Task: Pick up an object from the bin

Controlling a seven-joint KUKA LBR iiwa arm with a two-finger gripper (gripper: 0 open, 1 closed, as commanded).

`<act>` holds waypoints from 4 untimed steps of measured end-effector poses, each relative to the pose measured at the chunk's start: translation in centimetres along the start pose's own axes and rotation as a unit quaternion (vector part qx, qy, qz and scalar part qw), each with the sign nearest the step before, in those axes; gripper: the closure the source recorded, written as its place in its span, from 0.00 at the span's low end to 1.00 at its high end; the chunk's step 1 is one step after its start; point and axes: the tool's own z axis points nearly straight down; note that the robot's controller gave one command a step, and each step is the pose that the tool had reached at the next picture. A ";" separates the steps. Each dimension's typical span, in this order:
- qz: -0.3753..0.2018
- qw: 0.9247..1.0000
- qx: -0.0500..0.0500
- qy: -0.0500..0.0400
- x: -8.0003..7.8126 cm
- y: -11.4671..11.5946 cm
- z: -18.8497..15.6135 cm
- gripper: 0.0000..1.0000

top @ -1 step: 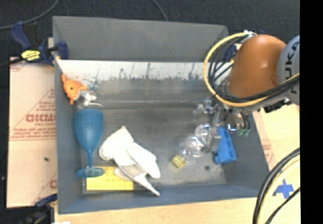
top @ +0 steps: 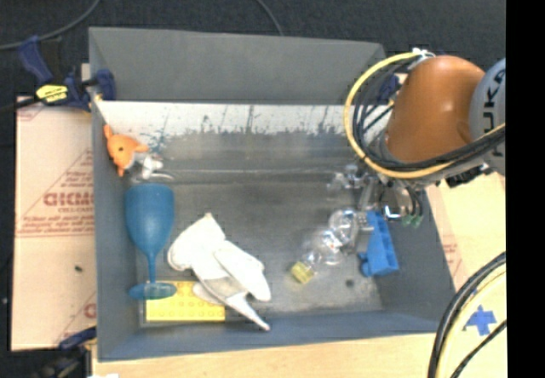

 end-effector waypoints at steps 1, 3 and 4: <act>-0.048 0.999 0.000 -0.001 -0.8 -0.6 5.3 0.00; 0.028 1.000 0.001 -0.002 -3.5 -1.7 10.2 1.00; 0.027 1.000 0.001 -0.002 -3.5 -1.7 10.3 1.00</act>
Offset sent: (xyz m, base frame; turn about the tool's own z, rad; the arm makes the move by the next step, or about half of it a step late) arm 0.0340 -0.0160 -0.1028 0.0602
